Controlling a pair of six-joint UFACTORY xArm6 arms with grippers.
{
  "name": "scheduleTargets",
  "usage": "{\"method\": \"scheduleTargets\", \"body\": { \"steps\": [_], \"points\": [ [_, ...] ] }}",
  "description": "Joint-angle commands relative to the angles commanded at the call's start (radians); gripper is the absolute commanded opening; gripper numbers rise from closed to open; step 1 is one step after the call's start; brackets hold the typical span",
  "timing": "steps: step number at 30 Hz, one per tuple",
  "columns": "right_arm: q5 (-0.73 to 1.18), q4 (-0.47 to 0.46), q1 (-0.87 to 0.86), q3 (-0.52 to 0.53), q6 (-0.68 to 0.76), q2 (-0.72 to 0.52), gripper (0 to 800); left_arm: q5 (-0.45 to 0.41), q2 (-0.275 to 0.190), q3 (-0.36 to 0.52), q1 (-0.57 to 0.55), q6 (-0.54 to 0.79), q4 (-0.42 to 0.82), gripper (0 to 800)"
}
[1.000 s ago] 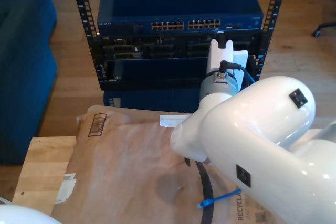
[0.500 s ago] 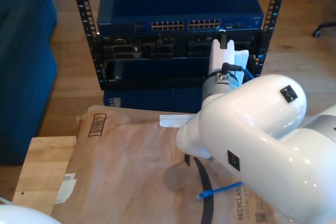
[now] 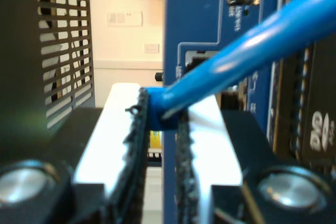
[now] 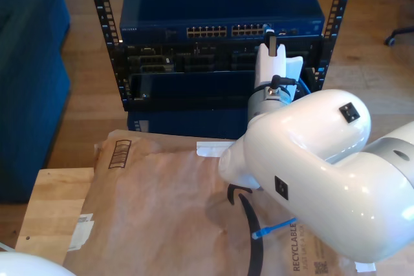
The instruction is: Grab the cable and plug it in
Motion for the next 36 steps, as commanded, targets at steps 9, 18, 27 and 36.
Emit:
{"method": "scheduleTargets", "body": {
  "steps": [9,18,27,36],
  "points": [
    [0.0,0.0,0.0,0.014,0.0,0.0,0,0.0,0.0,0.0,0.0,0.0,0.0,800],
    [0.003,-0.002,-0.002,0.011,0.002,0.003,0,0.0,0.0,0.0,0.0,0.0,0.0,800],
    [0.003,0.0,-0.008,0.003,0.002,0.005,0,0.0,0.0,0.0,0.0,0.0,0.002,800],
    [0.003,-0.002,-0.008,0.008,0.002,0.008,0,0.0,0.0,0.0,0.0,0.0,0.0,800]
  ]
}}
